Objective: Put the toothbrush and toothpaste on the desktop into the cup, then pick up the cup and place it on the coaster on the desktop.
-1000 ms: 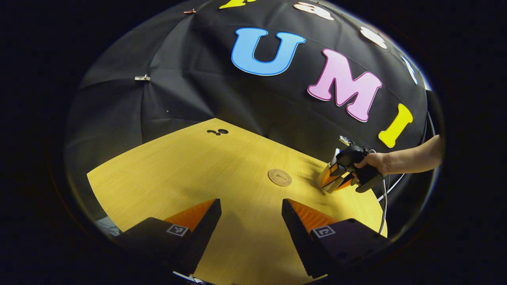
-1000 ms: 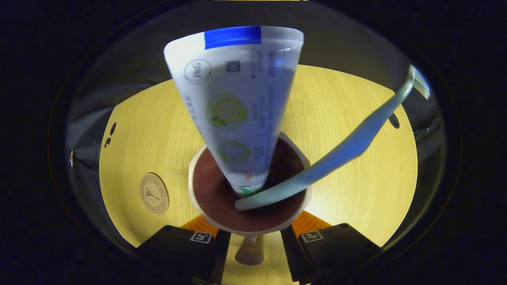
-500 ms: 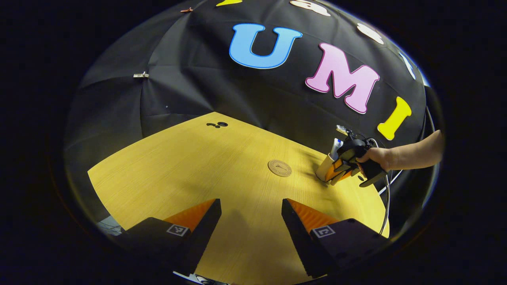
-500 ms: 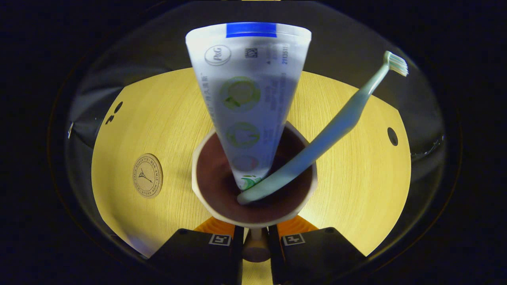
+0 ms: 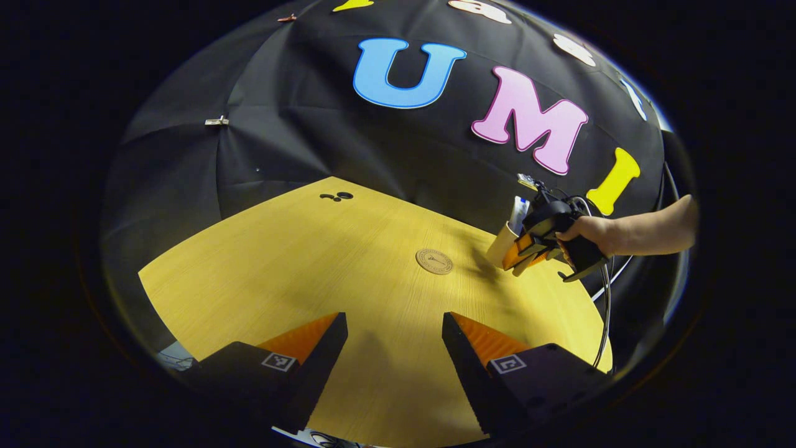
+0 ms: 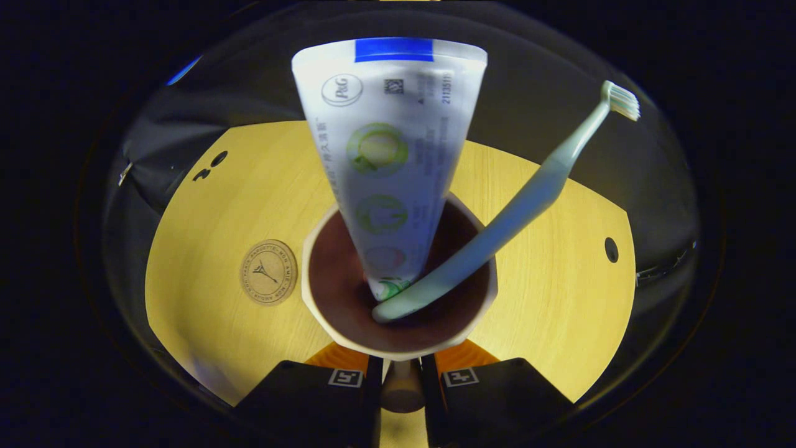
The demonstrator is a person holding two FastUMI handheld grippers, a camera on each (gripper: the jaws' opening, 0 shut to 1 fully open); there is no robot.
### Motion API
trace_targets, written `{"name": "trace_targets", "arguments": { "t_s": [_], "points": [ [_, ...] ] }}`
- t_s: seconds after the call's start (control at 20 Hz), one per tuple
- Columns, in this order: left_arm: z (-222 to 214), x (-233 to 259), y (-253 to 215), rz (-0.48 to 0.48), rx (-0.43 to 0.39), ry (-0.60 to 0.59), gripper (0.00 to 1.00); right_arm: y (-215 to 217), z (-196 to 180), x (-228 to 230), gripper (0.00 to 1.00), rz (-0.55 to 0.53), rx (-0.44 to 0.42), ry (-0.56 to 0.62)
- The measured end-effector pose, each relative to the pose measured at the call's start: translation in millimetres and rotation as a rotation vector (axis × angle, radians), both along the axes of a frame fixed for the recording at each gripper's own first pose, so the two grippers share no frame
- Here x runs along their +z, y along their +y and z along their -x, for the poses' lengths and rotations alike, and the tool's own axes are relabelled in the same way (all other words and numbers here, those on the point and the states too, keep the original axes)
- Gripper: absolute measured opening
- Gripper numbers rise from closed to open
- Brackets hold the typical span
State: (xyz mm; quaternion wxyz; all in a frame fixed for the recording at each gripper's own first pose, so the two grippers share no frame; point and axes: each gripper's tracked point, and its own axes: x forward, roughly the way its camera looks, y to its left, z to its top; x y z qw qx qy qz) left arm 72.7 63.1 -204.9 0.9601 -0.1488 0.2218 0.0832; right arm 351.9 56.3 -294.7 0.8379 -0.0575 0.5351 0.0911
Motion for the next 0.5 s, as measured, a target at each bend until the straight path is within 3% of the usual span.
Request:
{"name": "trace_targets", "arguments": {
  "t_s": [0.5],
  "points": [
    [32.7,-2.8,13.1,0.013,0.036,0.018,0.98,46.8,26.5,41.2,0.32,-0.021,0.147,0.002]
  ]
}}
